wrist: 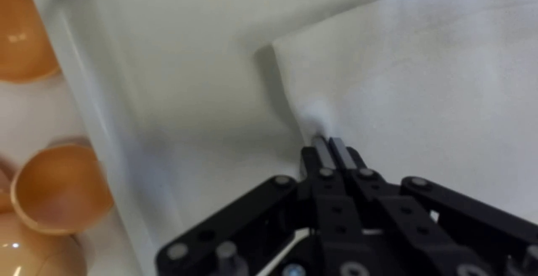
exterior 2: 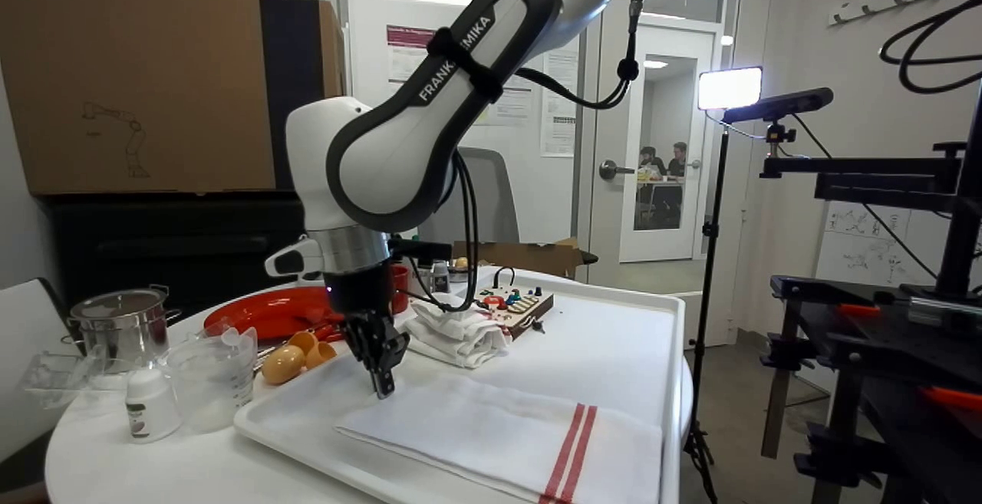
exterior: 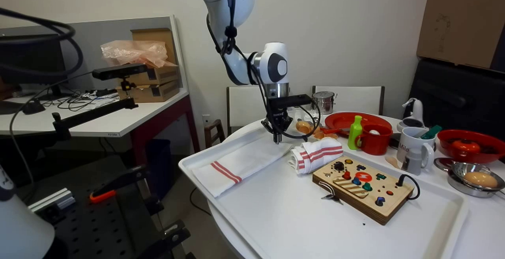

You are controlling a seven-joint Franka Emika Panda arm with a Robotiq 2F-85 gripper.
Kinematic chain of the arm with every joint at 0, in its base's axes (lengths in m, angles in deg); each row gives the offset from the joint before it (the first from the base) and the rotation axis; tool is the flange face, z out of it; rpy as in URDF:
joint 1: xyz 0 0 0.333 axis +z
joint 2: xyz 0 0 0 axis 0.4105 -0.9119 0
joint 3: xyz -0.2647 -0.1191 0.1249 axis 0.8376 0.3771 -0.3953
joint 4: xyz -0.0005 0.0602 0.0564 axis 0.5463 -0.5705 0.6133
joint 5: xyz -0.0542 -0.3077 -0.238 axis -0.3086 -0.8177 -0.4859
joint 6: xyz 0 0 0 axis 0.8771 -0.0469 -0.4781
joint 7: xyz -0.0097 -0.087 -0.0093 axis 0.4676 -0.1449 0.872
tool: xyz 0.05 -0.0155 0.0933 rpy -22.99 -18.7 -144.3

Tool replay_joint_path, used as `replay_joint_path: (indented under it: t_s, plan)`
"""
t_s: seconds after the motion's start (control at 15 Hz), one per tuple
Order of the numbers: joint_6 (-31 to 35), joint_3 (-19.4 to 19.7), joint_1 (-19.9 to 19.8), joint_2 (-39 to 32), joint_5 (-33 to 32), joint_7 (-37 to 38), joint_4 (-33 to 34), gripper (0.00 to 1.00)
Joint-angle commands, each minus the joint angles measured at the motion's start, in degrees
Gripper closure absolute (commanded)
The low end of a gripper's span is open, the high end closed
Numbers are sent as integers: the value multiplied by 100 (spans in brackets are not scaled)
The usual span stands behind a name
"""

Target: Fold the towel

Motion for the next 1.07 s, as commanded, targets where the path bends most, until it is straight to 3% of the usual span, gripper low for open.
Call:
replay_joint_path:
  t_s: [0.0, 0.47, 1.0]
  plan:
    - [15, 30, 22, -53, 0, -5, 109, 99]
    - [623, 55, -104, 720, 85, 585, -701, 99]
    - [1074, 150, -111, 1819, -145, 903, -2300, 99]
